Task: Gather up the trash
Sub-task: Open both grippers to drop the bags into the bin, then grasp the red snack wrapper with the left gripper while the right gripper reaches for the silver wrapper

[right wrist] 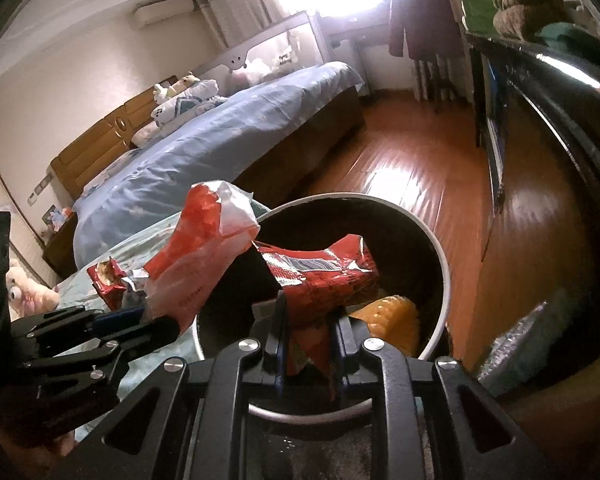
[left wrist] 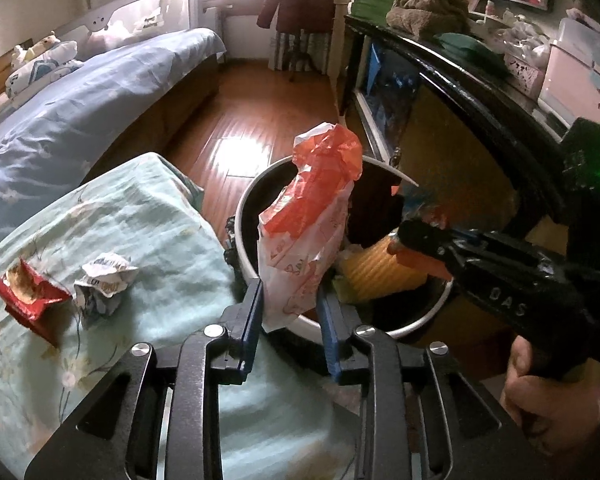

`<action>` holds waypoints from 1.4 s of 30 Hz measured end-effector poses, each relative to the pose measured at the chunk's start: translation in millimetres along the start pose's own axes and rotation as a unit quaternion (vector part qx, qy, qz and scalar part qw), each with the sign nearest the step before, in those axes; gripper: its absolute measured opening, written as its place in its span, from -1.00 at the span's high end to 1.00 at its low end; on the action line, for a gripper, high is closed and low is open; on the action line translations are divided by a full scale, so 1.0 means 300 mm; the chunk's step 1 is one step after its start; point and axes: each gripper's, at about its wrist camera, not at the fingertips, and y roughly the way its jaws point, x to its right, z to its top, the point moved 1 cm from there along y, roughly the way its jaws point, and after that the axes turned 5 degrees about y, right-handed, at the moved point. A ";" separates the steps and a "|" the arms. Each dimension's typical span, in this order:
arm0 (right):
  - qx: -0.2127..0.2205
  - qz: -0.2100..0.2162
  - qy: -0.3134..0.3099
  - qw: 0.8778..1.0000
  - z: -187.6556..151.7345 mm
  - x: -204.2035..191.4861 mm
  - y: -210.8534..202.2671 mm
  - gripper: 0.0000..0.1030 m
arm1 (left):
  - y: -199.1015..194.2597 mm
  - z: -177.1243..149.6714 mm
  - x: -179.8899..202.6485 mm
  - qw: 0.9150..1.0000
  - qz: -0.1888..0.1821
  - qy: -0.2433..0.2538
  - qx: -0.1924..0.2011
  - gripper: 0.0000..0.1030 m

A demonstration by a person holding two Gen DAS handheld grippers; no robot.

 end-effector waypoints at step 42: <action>-0.018 0.084 -0.024 0.996 -0.134 -0.246 -0.032 -0.77 | -0.173 -0.468 -0.457 0.970 0.086 -0.228 -0.002 -0.38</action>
